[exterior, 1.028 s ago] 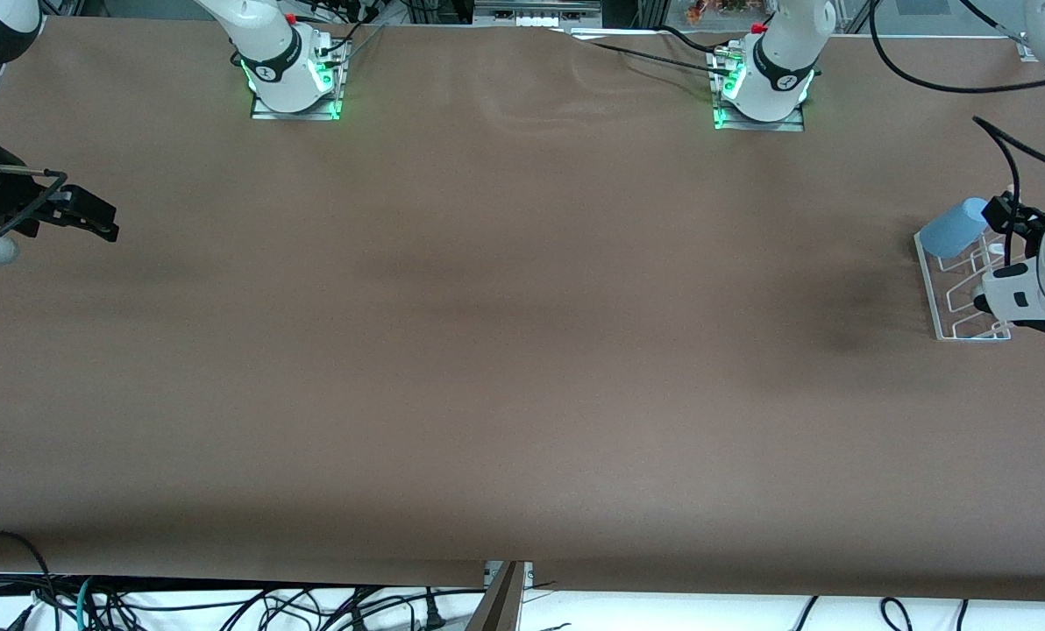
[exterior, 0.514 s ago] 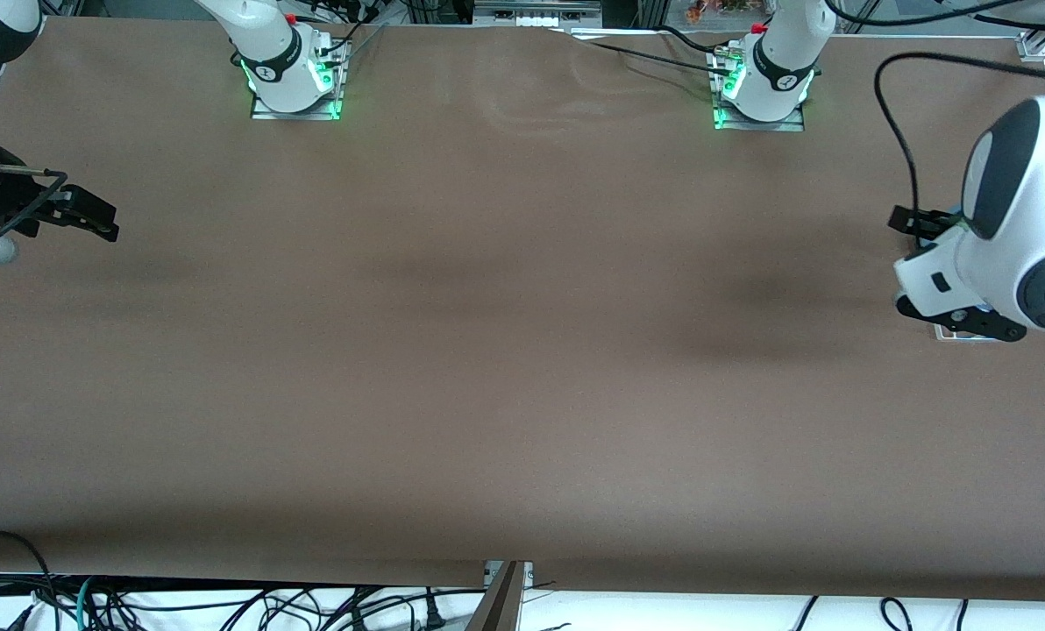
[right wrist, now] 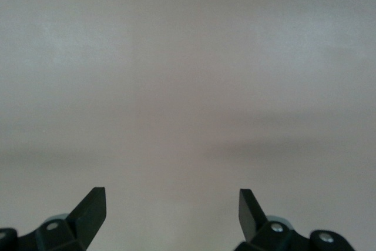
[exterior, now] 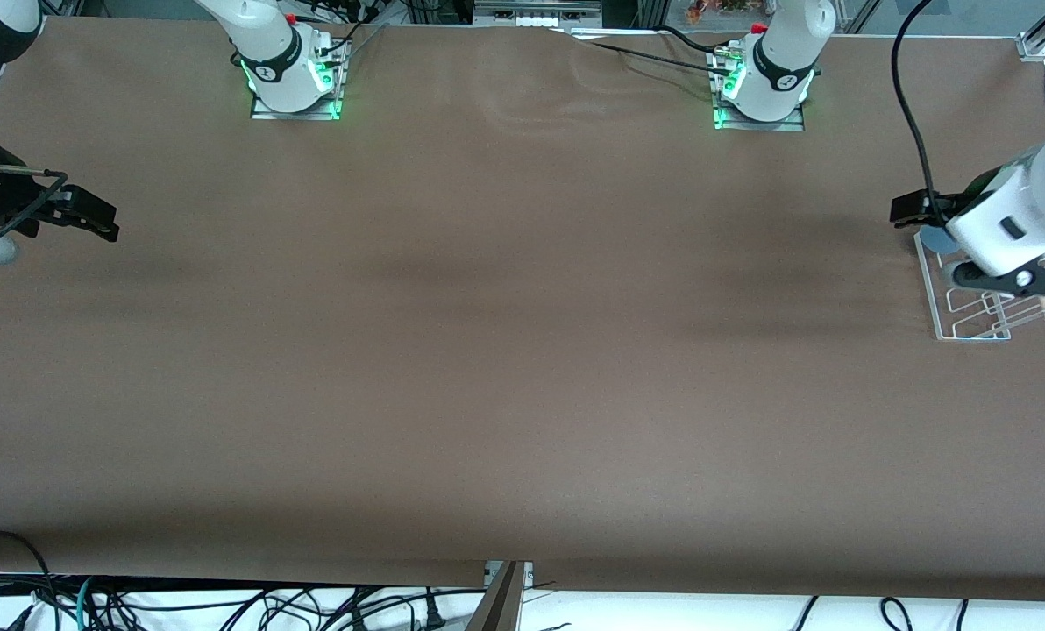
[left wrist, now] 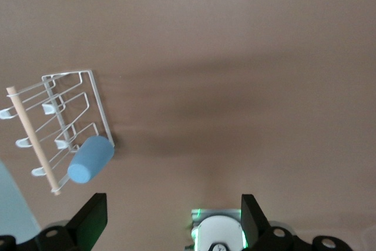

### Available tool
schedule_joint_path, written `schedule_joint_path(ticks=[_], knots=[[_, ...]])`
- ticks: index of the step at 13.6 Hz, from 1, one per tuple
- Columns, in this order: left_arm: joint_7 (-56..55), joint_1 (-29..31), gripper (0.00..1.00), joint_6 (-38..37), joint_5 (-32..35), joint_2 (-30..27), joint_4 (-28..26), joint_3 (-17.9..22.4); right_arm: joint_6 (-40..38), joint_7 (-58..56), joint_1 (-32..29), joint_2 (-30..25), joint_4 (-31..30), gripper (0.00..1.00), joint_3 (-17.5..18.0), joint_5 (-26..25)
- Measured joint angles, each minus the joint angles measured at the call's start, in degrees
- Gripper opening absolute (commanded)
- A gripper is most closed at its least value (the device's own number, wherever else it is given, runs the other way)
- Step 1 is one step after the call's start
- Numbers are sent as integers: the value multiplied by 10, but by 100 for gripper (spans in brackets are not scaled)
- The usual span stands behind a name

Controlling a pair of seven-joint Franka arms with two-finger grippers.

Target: Transfer cup to left arm and place on rack

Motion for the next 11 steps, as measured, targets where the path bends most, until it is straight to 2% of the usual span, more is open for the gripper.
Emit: schedule_joint_path(ticks=[2,4,8,11], knots=[[-14,2,100,80,-45,-62,-81,18,0,0,0,0,0,100,0,0],[-37,-6,100,138,-56,-94,-117,19,0,0,0,0,0,100,0,0],[-59,-29,100,221,-56,-100,-127,15,0,0,0,0,0,100,0,0],[-59,-29,100,234,-56,-98,-132,17,0,0,0,0,0,100,0,0]])
